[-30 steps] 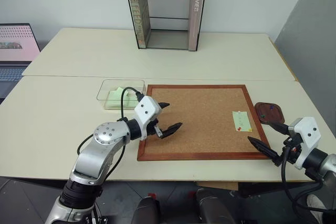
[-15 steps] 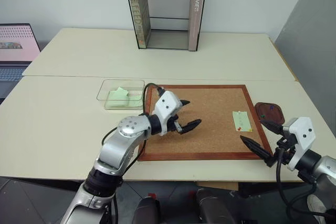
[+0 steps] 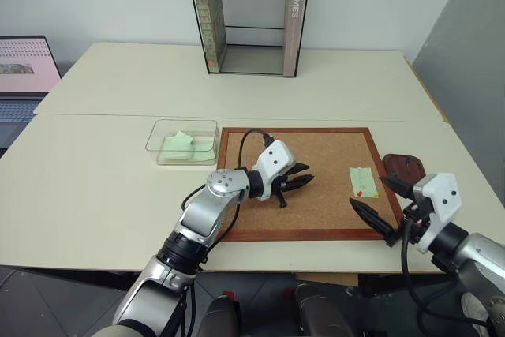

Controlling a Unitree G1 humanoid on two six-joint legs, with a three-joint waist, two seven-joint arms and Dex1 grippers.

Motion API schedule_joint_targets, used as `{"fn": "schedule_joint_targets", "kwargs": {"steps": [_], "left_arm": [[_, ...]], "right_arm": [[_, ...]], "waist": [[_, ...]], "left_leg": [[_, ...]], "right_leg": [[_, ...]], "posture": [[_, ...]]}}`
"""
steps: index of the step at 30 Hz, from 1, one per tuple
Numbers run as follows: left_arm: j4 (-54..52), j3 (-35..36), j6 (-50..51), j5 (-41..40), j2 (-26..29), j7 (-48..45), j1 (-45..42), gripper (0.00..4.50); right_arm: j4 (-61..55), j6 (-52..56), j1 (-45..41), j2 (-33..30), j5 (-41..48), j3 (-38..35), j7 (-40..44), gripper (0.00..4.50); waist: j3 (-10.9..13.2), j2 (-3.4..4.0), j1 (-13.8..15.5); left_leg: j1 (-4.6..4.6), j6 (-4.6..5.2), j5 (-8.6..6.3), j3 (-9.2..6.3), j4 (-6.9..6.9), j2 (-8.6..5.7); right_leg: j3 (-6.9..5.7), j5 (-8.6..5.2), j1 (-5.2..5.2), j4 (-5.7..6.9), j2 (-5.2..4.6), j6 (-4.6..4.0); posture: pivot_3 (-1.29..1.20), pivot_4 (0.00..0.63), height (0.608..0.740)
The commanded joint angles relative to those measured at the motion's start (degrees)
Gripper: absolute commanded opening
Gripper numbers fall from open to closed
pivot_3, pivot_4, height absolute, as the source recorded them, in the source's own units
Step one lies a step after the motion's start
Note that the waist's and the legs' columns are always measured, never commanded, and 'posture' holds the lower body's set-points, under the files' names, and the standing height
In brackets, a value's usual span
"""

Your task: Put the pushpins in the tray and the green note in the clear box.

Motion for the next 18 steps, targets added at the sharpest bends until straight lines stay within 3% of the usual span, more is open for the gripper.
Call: {"fn": "schedule_joint_targets", "kwargs": {"steps": [1,4,11,18], "left_arm": [[2.92,-0.86,-3.89,1.66,-1.82,-0.25,-1.87,0.39],[5.83,-1.93,-5.23,3.30,-2.60,-0.86,-2.19,0.02],[14.97,-2.62,-9.33,6.48,-3.58,-1.63,-2.80,0.02],[17.06,-2.20,-10.67,7.39,-3.43,-2.14,-2.67,0.02]], "right_arm": [[1.64,0.55,-3.44,0.21,-1.30,1.61,-2.20,4.50],[4.60,1.09,-6.70,-0.01,-2.21,2.96,-2.91,4.50],[16.47,1.28,-14.95,-0.35,-5.53,5.50,-2.87,4.50],[26.89,-0.51,-20.56,-0.11,-9.70,8.39,-2.30,4.50]], "waist": [[0.00,0.00,0.00],[0.00,0.00,0.05],[0.00,0.00,-0.06],[-0.01,0.02,-0.04]], "left_leg": [[0.00,0.00,0.00,0.01,-0.01,0.00],[-0.05,0.00,0.00,0.00,-0.01,-0.02],[-0.02,0.00,0.00,0.01,0.00,-0.03],[0.01,0.01,0.00,0.00,0.01,-0.04]], "right_leg": [[0.01,0.00,0.00,0.00,0.00,0.00],[0.01,0.00,-0.01,-0.02,-0.01,0.00],[0.04,0.02,-0.01,0.00,0.00,0.03],[0.05,0.05,0.04,0.00,0.00,0.08]], "posture": [[0.00,0.150,0.740],[0.00,0.150,0.740],[0.00,0.150,0.740],[0.00,0.150,0.740]]}}
